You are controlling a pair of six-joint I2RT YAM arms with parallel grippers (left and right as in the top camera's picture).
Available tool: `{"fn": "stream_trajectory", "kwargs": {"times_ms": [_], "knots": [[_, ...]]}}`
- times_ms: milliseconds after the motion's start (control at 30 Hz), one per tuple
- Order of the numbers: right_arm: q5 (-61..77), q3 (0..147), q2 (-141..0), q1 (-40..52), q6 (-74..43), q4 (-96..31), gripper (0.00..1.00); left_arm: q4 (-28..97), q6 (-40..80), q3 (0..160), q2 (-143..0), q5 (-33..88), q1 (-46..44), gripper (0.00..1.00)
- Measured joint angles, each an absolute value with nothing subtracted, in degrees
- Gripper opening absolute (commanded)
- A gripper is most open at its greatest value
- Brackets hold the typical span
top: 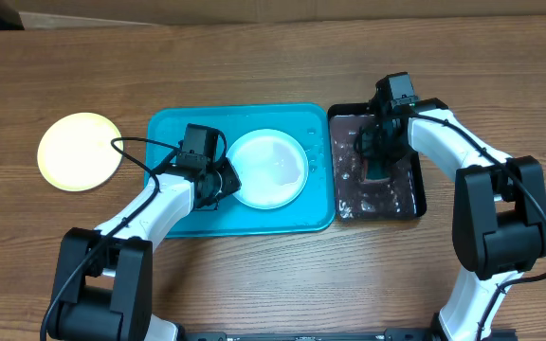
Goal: Clean dirty plates on tray and stack at the side
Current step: 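Return the sponge to the black tray and rinse it in the water, then release the sponge and move the right gripper back to the right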
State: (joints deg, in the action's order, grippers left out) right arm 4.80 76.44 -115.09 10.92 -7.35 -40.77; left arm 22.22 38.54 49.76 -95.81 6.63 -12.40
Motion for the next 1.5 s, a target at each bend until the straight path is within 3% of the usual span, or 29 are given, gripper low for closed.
{"fn": "stream_trajectory", "kwargs": {"times_ms": [167,633,900,1167,1500], "knots": [[5.5,80.4,-115.3,10.9,-7.4,-45.8,0.6,22.2,38.5,49.8,-95.8,6.6,-12.4,0.34],[3.4,91.1,-115.3,5.6,-7.5,-52.4,0.69,21.0,38.5,49.8,-95.8,6.5,-12.4,0.31],[3.0,91.1,-115.3,0.6,-7.4,-52.3,1.0,20.5,38.5,49.8,-96.1,6.3,-12.4,0.31],[2.7,91.1,-115.3,-6.0,-7.5,-53.6,1.0,19.7,38.5,49.8,-96.8,6.3,-12.4,0.27],[2.6,91.1,-115.3,-6.5,-7.5,-53.5,1.0,19.5,38.8,49.8,-97.6,6.3,-12.4,0.21]]}}
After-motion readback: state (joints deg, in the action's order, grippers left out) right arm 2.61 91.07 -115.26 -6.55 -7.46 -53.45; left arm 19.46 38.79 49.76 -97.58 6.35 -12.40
